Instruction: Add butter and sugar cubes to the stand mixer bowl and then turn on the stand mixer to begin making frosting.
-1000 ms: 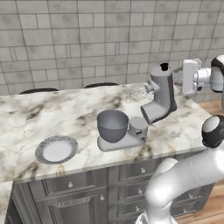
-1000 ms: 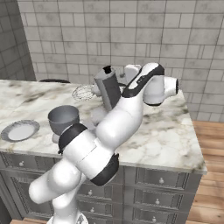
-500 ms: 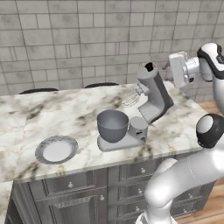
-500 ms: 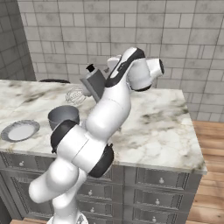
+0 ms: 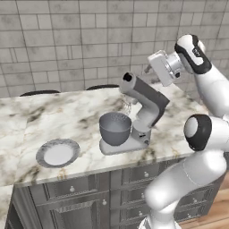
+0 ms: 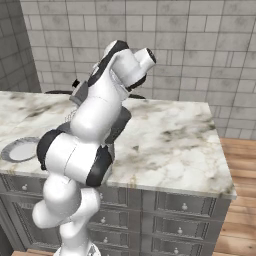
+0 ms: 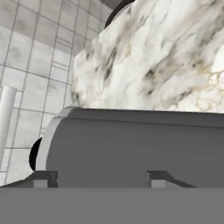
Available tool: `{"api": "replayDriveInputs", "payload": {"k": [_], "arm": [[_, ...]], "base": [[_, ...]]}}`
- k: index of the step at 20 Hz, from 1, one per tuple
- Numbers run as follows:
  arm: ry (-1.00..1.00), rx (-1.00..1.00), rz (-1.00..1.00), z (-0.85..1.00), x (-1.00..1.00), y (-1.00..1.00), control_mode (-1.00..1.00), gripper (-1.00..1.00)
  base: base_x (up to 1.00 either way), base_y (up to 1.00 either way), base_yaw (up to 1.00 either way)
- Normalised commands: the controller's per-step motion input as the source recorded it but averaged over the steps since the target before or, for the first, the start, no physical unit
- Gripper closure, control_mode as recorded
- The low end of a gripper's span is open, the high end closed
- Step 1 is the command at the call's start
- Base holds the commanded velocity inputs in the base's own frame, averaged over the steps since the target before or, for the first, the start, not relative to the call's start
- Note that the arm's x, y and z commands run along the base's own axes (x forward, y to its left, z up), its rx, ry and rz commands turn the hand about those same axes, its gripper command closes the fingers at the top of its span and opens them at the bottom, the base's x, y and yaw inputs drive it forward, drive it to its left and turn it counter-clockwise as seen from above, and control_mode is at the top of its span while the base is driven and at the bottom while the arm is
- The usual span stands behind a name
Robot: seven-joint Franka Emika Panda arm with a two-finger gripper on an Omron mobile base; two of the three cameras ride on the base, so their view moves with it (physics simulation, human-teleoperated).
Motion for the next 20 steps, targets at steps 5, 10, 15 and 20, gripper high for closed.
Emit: {"api": "replayDriveInputs", "payload": {"k": [5,10,15,20], "arm": [[0.03,-0.20,0.07,-0.54,-0.08,1.00,-1.00,-1.00],[0.01,-0.21,0.05,-0.59,-0.13,1.00,-1.00,-1.00],[0.00,-0.20,0.04,-0.46,-0.32,0.91,-1.00,-1.00],[-0.12,-0.07,0.00,0.04,-0.88,-0.02,-1.00,-1.00]], "base": [[0.00,0.00,0.00],[0.00,0.00,0.00],[0.00,0.00,0.00],[0.00,0.00,0.00]]}}
